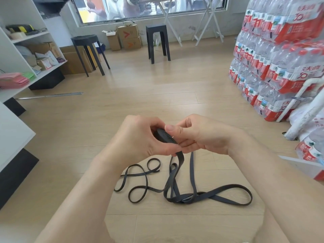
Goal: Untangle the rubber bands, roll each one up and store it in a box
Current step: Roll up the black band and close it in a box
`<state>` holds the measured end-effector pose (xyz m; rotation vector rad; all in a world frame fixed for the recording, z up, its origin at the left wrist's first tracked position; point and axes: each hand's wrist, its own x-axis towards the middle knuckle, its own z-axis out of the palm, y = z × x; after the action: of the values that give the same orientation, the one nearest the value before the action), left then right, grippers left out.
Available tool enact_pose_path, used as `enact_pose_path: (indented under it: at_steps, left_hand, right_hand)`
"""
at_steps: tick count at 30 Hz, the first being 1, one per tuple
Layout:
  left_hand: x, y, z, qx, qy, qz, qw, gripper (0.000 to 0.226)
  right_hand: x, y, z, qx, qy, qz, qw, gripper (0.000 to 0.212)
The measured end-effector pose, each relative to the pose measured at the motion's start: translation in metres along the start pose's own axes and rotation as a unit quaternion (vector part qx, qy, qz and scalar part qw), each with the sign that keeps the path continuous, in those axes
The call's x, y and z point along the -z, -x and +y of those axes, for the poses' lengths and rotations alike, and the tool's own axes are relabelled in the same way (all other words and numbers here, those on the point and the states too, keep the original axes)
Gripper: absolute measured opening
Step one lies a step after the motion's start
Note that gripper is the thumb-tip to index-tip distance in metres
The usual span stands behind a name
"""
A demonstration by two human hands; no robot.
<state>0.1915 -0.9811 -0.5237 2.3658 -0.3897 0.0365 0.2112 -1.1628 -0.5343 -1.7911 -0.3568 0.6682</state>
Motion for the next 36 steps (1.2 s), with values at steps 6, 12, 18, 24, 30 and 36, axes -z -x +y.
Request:
enact_pose_path:
  at_steps: [6,12,18,24,30,36]
  left_hand:
    - [-0.008,-0.004,0.004,-0.051,-0.071,0.009,0.996,0.058]
    - [0.011,-0.006,-0.01,-0.027,0.165,-0.102,0.981,0.037]
    - [0.01,-0.004,-0.011,-0.049,0.314,-0.095,0.943,0.027]
    - [0.006,-0.004,-0.008,-0.045,0.375,0.014,0.926,0.021]
    - [0.016,-0.004,-0.007,-0.034,0.321,0.119,0.939,0.022]
    - [0.022,-0.004,-0.01,-0.016,0.28,0.131,0.951,0.022]
  right_hand:
    - [0.004,-0.002,0.005,0.028,-0.021,0.016,0.999,0.045]
    - [0.016,-0.001,0.008,0.066,-0.114,-0.073,0.989,0.046]
    - [0.014,-0.004,0.009,0.115,-0.194,-0.162,0.961,0.074]
    - [0.008,-0.005,0.011,0.115,-0.238,-0.143,0.954,0.077]
    - [0.012,0.002,0.006,0.056,-0.032,-0.047,0.997,0.081]
    - [0.007,0.002,0.005,0.055,-0.078,0.018,0.995,0.058]
